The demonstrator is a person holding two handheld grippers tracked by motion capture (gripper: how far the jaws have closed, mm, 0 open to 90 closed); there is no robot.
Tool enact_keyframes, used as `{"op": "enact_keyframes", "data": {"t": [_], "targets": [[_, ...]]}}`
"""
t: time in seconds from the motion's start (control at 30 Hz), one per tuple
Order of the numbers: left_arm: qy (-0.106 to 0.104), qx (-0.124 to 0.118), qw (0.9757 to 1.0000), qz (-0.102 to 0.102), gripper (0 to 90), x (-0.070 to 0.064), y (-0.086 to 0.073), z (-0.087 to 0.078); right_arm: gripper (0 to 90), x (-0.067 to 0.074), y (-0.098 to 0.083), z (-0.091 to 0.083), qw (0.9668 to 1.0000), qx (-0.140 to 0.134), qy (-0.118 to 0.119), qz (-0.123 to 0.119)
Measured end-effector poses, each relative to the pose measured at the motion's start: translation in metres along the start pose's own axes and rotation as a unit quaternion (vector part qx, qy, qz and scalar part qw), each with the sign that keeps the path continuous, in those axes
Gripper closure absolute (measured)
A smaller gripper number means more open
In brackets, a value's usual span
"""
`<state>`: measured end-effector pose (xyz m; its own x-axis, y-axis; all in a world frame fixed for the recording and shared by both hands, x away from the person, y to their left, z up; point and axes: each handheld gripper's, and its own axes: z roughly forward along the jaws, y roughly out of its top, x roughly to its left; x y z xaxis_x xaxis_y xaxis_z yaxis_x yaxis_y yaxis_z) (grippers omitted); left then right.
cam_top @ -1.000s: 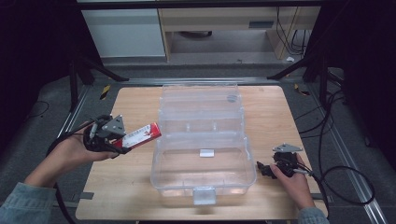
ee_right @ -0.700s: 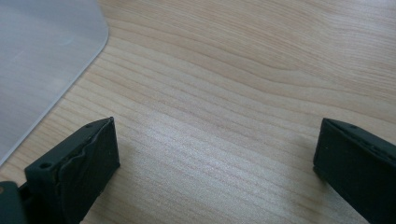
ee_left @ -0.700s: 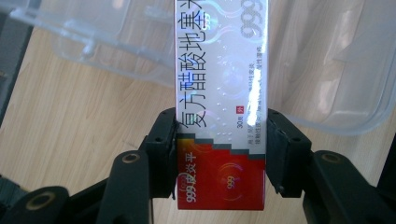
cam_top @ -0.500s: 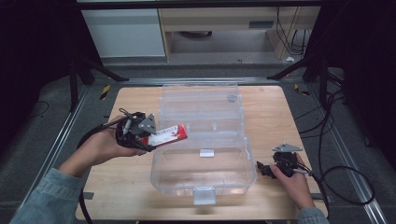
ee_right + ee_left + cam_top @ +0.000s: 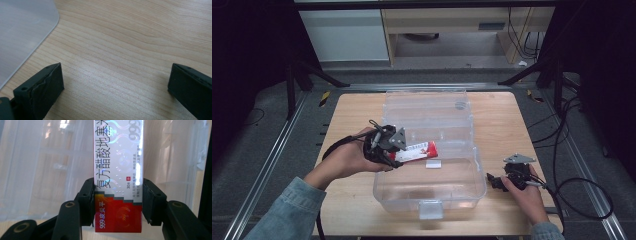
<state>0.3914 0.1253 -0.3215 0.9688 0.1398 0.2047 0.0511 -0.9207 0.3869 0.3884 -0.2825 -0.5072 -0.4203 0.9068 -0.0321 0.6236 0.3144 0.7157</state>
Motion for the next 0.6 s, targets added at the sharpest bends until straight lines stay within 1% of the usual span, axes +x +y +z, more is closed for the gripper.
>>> {"op": "enact_keyframes", "data": {"t": [0.03,0.07,0.13,0.17,0.27,0.3,0.33,0.37,0.43,0.47,0.6], "targets": [[0.0,0.0,1.0,0.0,50.9,0.0,0.0,0.0,0.5,0.0,0.0,0.0,1.0,0.0,0.0,-0.001],[-0.007,-0.005,1.0,0.006,50.9,-0.004,0.005,0.006,0.5,0.0,0.0,0.0,1.0,0.0,0.0,-0.001],[-0.012,-0.007,0.9998,0.012,50.9,-0.008,0.01,0.011,0.5,0.0,0.0,0.0,1.0,0.0,0.0,0.0],[-0.012,-0.007,0.9998,0.012,50.9,-0.008,0.01,0.011,0.5,0.0,0.0,0.0,1.0,0.0,0.0,0.0],[-0.021,-0.016,0.9995,0.017,50.9,-0.012,0.02,0.02,0.5,0.0,0.0,0.0,1.0,0.0,0.0,-0.001],[-0.021,-0.016,0.9995,0.017,50.9,-0.012,0.02,0.02,0.5,0.0,0.0,0.0,1.0,0.0,0.0,-0.001],[-0.026,-0.021,0.9992,0.02,50.9,-0.014,0.025,0.024,0.5,0.0,0.0,0.0,1.0,0.0,0.0,-0.001],[-0.026,-0.021,0.9992,0.02,50.9,-0.014,0.025,0.024,0.5,0.0,0.0,0.0,1.0,0.0,0.0,-0.001],[-0.03,-0.023,0.9988,0.032,50.9,-0.016,0.033,0.031,0.5,0.0,0.0,0.0,1.0,0.0,0.0,0.0],[-0.031,-0.023,0.9986,0.035,50.9,-0.017,0.036,0.033,0.5,0.0,0.0,0.0,1.0,0.0,0.0,0.0],[-0.039,-0.032,0.9981,0.036,50.9,-0.02,0.043,0.044,0.5,0.0,0.0,0.0,1.0,0.0,0.0,0.0]]}}
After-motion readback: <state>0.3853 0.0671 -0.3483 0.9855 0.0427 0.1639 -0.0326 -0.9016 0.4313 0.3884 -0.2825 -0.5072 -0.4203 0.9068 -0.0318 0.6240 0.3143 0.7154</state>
